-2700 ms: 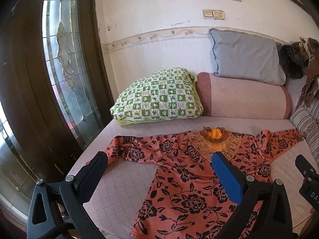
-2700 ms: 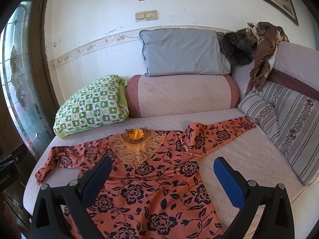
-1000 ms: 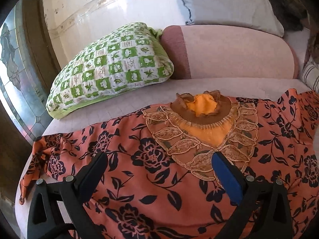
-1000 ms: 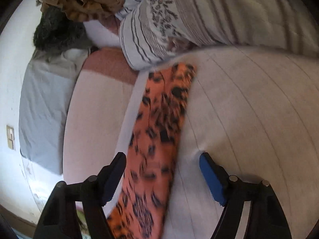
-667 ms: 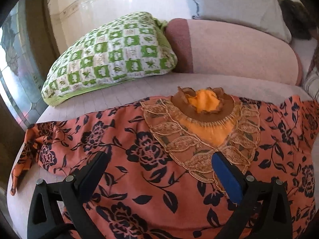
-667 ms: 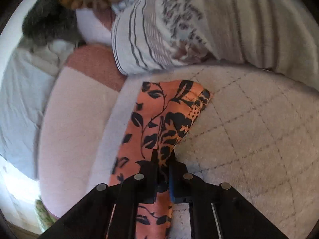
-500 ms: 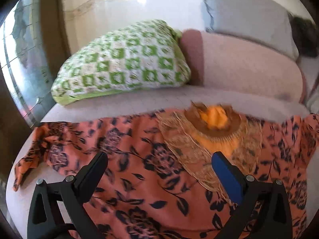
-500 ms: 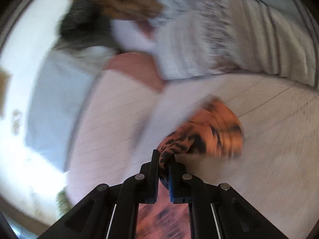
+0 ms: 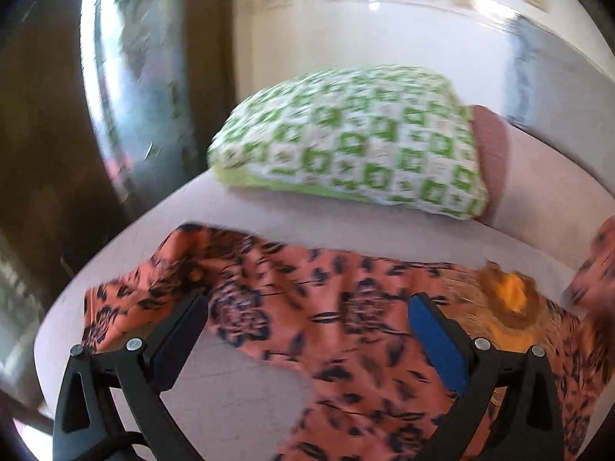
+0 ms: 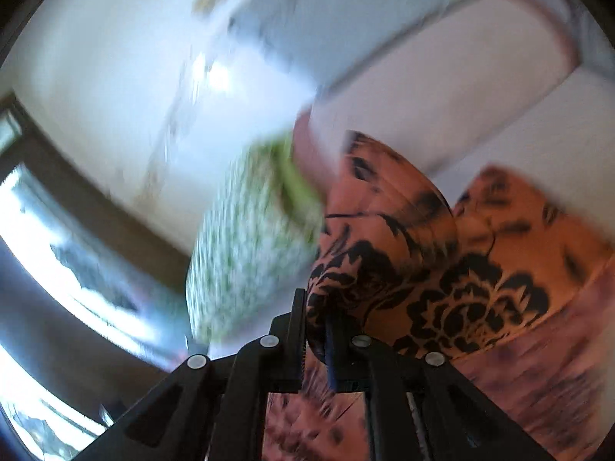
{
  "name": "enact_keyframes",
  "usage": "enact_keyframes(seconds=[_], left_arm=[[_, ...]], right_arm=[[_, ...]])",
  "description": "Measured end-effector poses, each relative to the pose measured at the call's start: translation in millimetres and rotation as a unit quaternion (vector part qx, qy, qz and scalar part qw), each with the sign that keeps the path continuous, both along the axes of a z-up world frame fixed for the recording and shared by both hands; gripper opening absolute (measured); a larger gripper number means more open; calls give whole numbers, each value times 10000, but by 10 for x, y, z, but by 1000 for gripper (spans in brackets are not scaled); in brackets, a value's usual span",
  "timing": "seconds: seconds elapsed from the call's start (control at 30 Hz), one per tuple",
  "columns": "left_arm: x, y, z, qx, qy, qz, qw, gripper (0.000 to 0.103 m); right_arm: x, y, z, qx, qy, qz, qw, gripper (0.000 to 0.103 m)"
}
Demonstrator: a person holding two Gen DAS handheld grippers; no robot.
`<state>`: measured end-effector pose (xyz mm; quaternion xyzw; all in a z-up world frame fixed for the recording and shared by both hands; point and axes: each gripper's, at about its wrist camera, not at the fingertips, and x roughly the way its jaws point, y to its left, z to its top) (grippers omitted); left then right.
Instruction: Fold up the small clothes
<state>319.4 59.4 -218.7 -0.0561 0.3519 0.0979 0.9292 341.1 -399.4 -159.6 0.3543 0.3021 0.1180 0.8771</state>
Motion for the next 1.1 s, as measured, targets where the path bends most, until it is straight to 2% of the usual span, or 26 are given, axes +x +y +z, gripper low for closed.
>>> enact_keyframes(seconds=[0.07, 0.1, 0.2, 0.23, 0.3, 0.4, 0.5, 0.6, 0.67, 0.73, 0.77, 0.8, 0.93, 1.03, 1.1], left_arm=[[73, 246, -68, -132, 169, 280, 9994, 103], [101, 328, -94, -183, 243, 376, 9988, 103], [167, 535, -143, -448, 431, 554, 9965, 103], [176, 579, -145, -548, 450, 610, 9956, 103], [182, 595, -151, -783, 485, 607, 9939, 103], [226, 519, -175, -1028, 594, 378, 9922, 103], [202, 296, -143, -966, 593, -70, 9935, 103], [178, 113, -108, -958, 553, -446, 9929, 103], [219, 70, -157, -1474, 708, -752, 9837, 103], [279, 61, -242, -2059, 885, -881, 9706, 103], [318, 50, -296, -2271, 980, -869, 9650, 103], [354, 25, -343, -2386, 1073, -868, 9613, 103], [514, -146, -492, -2801, 1421, -1033, 9437, 100], [621, -358, -603, -2966, 1729, -1156, 9321, 88], [674, -443, -709, -2947, 1927, -1195, 9283, 68]], right_arm=[[93, 459, -325, -188, 394, 315, 9985, 14], [144, 785, -568, -405, 704, 626, 9947, 15], [166, 1299, -1042, -651, 1334, 1429, 9785, 15], [134, 1386, -1140, -685, 1457, 1653, 9730, 15], [-55, 1501, -1255, -998, 1663, 2010, 9602, 24], [-350, 1376, -1253, -1107, 1600, 2263, 9544, 31], [-597, 1025, -1082, -1038, 1361, 2142, 9617, 32], [-794, 533, -892, -1055, 1089, 1533, 9765, 32], [-823, 317, -840, -1077, 944, 1184, 9826, 33], [-822, 42, -812, -899, 814, 778, 9896, 43], [-810, -44, -859, -718, 765, 597, 9927, 61], [-802, -93, -885, -595, 738, 490, 9943, 66], [-640, -273, -1074, 34, 1075, 476, 9931, 66], [-581, -320, -1001, 17, 947, 540, 9940, 66], [-572, -390, -925, -244, 806, 467, 9954, 66]])
